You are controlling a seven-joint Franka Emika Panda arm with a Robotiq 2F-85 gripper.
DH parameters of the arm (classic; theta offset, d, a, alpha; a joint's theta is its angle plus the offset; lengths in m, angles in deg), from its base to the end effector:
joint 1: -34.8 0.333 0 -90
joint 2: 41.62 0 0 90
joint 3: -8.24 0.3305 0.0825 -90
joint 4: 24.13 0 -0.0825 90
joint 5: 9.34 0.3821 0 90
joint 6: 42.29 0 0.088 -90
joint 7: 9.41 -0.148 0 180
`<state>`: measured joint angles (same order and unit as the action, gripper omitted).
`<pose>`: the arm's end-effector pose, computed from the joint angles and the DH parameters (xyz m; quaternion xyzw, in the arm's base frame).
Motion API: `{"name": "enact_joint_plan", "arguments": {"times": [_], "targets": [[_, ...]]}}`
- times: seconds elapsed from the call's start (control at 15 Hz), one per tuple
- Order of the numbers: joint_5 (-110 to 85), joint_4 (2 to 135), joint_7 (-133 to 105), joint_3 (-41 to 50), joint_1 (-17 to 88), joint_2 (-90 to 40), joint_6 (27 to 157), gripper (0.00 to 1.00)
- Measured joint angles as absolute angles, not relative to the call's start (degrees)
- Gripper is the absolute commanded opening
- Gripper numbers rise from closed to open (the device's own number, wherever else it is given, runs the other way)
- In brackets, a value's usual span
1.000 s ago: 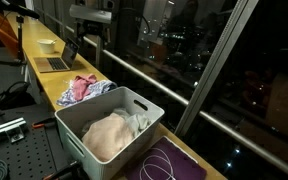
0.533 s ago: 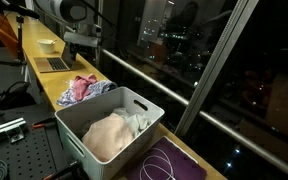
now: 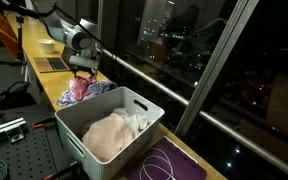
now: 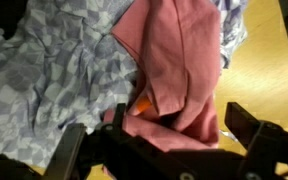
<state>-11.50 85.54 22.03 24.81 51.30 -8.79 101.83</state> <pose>0.5410 0.3460 0.1816 -0.8483 -0.5248 -0.0253 0.0659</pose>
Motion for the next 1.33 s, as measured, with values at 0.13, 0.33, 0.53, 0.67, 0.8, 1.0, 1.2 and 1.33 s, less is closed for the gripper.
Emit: {"name": "enact_joint_plan", "arguments": {"times": [0.13,0.33,0.53,0.67,0.8,1.0,1.2,1.33], "targets": [[-13.65,82.61,21.86,24.68,51.31,-3.96,102.02,1.0],[-18.19,78.65,21.84,23.81,51.41,2.36,102.85,1.0],[-21.83,76.83,21.84,22.53,51.28,5.39,103.05,0.66],[-22.26,76.96,21.82,22.23,50.7,5.24,103.06,0.5],[-22.27,78.31,21.43,22.32,49.73,3.73,103.07,0.36],[-22.16,82.92,20.57,23.05,47.68,-1.71,103.09,0.12],[-21.03,88.91,20.18,24.41,44.82,-9.65,103.07,0.0],[-18.61,92.75,20.56,25.52,42.4,-15.52,103.0,0.04]]}}
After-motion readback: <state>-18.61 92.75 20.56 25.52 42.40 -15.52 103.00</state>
